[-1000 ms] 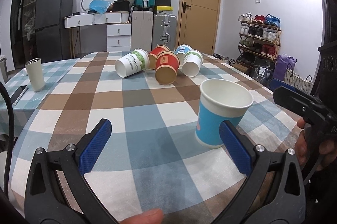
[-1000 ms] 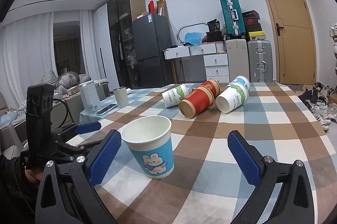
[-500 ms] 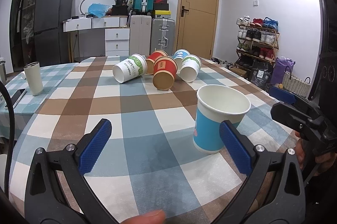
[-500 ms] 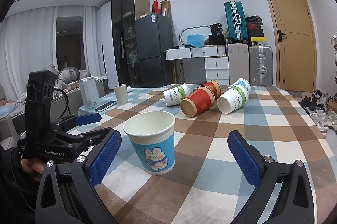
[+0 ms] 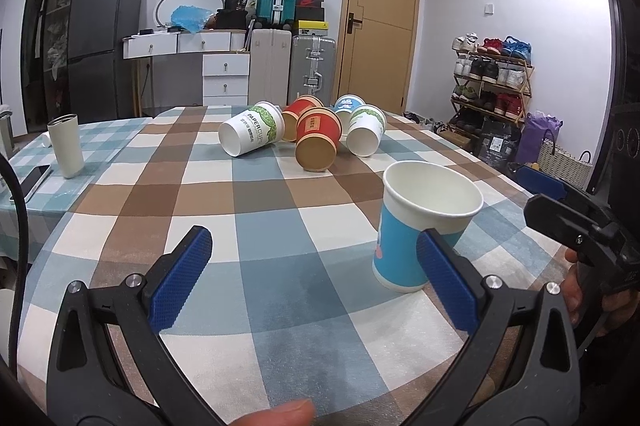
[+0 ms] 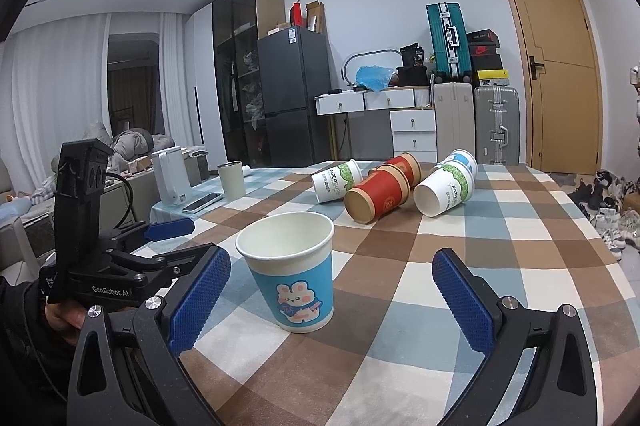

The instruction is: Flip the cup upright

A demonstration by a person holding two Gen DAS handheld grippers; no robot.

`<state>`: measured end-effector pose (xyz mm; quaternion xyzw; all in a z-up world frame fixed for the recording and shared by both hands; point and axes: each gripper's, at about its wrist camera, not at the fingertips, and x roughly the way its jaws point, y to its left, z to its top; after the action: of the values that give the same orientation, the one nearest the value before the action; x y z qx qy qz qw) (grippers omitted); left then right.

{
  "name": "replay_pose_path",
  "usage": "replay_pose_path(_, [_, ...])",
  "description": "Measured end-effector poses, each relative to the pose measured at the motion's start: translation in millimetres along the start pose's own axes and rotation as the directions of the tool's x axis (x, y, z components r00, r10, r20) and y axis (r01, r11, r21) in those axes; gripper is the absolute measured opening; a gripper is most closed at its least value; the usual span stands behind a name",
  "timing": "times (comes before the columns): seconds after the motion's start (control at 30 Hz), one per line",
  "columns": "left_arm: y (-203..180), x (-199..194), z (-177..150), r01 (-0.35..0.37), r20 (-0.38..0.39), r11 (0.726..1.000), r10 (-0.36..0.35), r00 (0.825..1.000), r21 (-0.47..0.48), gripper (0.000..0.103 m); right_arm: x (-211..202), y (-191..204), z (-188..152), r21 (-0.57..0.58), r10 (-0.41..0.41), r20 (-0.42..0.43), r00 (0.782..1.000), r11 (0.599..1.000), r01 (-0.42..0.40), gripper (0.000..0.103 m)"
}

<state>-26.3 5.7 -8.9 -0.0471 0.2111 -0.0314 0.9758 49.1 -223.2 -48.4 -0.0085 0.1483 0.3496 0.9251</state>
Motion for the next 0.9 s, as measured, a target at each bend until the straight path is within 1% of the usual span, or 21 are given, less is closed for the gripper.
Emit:
replay_pose_path(0.73, [0.6, 0.0, -0.1, -0.002, 0.002, 1.0, 0.002, 1.0, -0.002, 0.102, 1.1, -0.4, -0.4, 0.001, -0.006, -0.004, 1.0, 1.0, 0.006, 0.103])
replay_pose_path(0.9, [5.7, 0.0, -1.0, -0.007, 0.0, 1.0, 0.007, 1.0, -0.004, 0.102, 1.0, -0.6, -0.2, 0.002, -0.005, -0.004, 1.0, 1.0, 0.005, 0.103])
